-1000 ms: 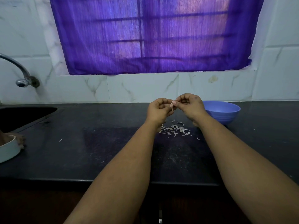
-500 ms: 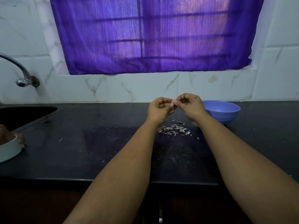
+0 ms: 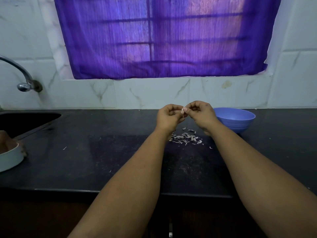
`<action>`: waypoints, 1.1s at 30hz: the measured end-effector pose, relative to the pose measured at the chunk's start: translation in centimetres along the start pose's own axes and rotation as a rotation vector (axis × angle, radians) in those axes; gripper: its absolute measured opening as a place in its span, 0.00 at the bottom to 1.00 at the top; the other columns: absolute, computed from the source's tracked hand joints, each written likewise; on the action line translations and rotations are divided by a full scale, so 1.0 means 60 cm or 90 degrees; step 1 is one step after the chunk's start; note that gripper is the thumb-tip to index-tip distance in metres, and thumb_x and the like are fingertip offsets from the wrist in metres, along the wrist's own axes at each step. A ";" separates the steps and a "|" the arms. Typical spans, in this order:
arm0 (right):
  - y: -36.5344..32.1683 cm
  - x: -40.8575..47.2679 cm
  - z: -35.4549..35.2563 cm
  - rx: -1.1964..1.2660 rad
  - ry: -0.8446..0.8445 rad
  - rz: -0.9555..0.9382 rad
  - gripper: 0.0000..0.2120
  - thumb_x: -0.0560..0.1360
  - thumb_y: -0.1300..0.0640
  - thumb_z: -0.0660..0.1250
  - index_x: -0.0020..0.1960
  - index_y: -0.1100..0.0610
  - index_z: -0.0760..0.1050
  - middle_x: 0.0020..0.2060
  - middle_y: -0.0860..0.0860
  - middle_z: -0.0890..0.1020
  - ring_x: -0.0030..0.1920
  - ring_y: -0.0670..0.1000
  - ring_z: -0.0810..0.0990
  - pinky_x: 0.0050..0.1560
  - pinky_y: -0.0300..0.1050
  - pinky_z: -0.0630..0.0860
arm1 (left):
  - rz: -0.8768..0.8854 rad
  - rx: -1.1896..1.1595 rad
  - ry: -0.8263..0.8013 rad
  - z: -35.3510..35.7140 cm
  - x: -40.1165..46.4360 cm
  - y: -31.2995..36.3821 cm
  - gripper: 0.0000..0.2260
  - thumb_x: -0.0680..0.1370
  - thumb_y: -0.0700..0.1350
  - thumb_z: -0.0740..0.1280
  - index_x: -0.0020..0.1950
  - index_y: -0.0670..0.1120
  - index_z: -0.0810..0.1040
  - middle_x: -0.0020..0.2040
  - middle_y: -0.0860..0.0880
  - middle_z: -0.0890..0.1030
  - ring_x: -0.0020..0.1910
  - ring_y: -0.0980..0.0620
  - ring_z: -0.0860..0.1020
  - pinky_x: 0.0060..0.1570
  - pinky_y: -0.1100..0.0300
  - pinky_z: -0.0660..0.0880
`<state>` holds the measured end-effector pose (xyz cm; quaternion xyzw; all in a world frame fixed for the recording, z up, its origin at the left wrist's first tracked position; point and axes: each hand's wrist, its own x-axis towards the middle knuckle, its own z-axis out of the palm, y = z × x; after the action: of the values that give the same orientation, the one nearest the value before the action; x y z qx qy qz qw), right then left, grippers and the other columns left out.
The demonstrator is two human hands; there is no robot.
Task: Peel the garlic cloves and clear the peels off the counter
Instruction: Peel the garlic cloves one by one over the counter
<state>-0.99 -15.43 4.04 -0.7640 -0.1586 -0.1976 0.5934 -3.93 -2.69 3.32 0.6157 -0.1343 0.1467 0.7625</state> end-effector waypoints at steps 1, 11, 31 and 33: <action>-0.001 -0.001 -0.001 -0.001 0.003 -0.005 0.04 0.72 0.58 0.74 0.43 0.55 0.78 0.39 0.51 0.84 0.40 0.47 0.81 0.49 0.41 0.78 | 0.000 -0.001 -0.002 0.001 0.000 0.000 0.04 0.77 0.32 0.67 0.46 0.40 0.77 0.40 0.44 0.81 0.40 0.53 0.83 0.42 0.64 0.80; -0.005 -0.004 -0.007 0.044 0.004 -0.016 0.06 0.70 0.63 0.74 0.40 0.56 0.78 0.37 0.53 0.82 0.39 0.50 0.81 0.46 0.41 0.79 | -0.004 -0.003 -0.012 0.001 0.000 0.001 0.06 0.77 0.32 0.66 0.45 0.41 0.77 0.41 0.43 0.81 0.40 0.52 0.82 0.41 0.64 0.80; -0.001 0.000 -0.009 -0.048 -0.073 -0.044 0.07 0.76 0.59 0.68 0.41 0.52 0.74 0.37 0.48 0.82 0.40 0.48 0.82 0.55 0.52 0.77 | 0.009 0.034 0.006 0.000 0.002 -0.002 0.04 0.76 0.32 0.67 0.45 0.39 0.77 0.40 0.43 0.81 0.38 0.54 0.82 0.39 0.64 0.80; 0.001 0.001 -0.006 -0.039 -0.067 -0.043 0.06 0.76 0.59 0.69 0.41 0.52 0.75 0.38 0.50 0.82 0.41 0.49 0.82 0.56 0.54 0.77 | 0.007 0.030 0.011 0.000 0.003 -0.002 0.03 0.76 0.32 0.67 0.47 0.38 0.77 0.41 0.42 0.81 0.39 0.52 0.82 0.40 0.64 0.80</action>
<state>-0.97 -15.80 4.12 -0.7856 -0.2089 -0.1816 0.5534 -3.74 -2.70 3.26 0.6315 -0.1273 0.1591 0.7481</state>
